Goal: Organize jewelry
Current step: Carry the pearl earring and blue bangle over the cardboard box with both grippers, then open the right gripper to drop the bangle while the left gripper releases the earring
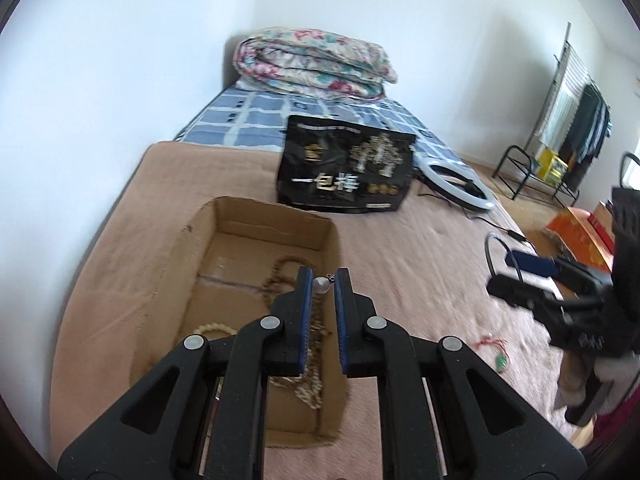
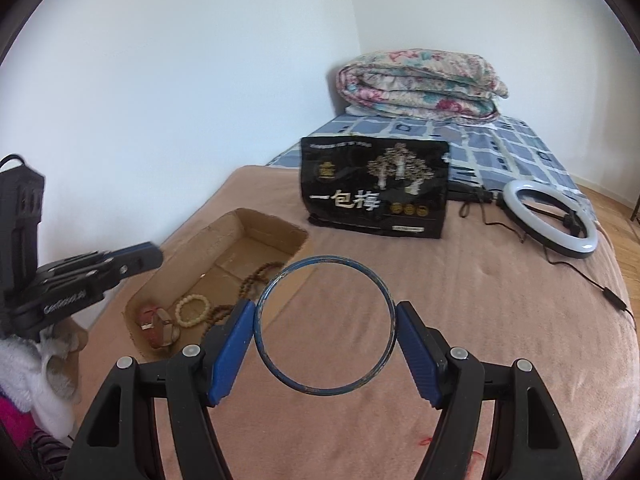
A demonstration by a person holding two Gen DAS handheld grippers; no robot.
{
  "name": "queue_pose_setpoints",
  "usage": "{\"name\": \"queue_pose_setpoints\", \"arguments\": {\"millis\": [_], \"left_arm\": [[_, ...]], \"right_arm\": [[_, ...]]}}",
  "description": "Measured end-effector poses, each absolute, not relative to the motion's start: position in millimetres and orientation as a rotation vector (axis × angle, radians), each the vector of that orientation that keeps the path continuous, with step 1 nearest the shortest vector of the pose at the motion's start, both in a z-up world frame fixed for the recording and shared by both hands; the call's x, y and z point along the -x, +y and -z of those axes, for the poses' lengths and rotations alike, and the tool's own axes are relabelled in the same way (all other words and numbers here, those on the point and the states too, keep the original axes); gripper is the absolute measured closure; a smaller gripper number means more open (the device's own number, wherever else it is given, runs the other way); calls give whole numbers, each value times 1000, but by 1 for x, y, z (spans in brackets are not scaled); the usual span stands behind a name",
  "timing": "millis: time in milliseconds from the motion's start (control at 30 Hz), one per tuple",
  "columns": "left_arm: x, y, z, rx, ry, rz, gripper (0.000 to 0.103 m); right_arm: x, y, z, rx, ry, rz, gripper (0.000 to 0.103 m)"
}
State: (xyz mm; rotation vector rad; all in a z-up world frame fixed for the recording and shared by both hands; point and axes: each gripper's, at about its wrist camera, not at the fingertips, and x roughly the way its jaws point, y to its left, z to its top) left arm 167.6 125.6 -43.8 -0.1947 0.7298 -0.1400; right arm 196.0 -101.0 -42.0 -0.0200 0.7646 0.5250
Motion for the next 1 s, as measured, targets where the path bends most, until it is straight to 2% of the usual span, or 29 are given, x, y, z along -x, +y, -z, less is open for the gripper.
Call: {"name": "queue_pose_setpoints", "arguments": {"millis": [467,1000], "left_arm": [[-203,160,58,247,749,98,94],[-213,177,69,277,778,53,94]], "right_arm": [[-193,-17,66,55,811,-665,30],[-192,27,96,103,869,-718,30]]}}
